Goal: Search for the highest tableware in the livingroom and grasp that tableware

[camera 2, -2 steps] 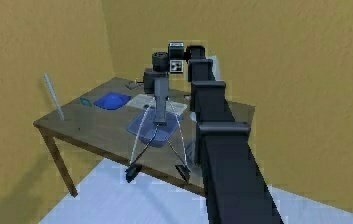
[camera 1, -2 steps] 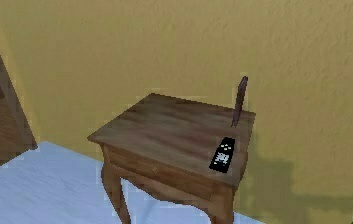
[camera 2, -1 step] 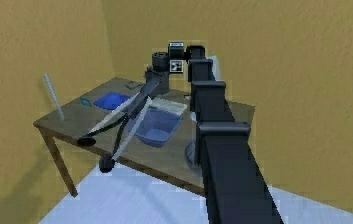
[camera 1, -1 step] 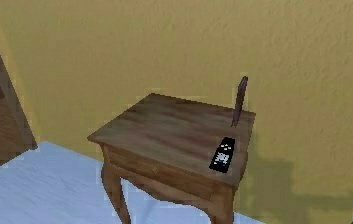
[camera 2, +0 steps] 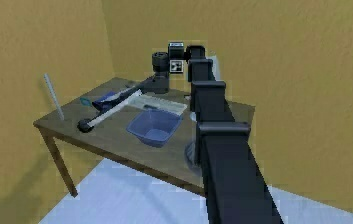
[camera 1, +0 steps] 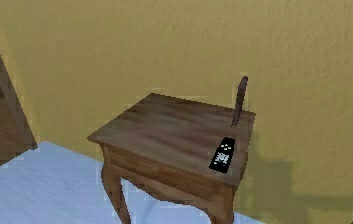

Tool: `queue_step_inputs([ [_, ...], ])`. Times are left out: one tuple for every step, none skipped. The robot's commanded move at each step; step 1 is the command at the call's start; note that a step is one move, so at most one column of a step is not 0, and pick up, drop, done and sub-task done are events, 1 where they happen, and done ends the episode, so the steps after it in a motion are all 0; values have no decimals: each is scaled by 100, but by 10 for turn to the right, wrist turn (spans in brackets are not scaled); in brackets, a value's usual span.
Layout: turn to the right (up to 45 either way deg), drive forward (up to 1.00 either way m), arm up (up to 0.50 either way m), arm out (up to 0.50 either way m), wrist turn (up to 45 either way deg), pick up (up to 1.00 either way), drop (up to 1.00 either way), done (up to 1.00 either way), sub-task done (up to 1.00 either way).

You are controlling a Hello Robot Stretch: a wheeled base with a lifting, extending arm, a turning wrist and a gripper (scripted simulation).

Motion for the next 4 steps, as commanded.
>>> queue_step_inputs([
  [0,0,0,0,450,0,0,0,0],
  [0,0,0,0,390,0,0,0,0],
  [0,0,-26,0,0,0,0,0,0],
  [0,0,0,0,0,100,0,0,0],
])
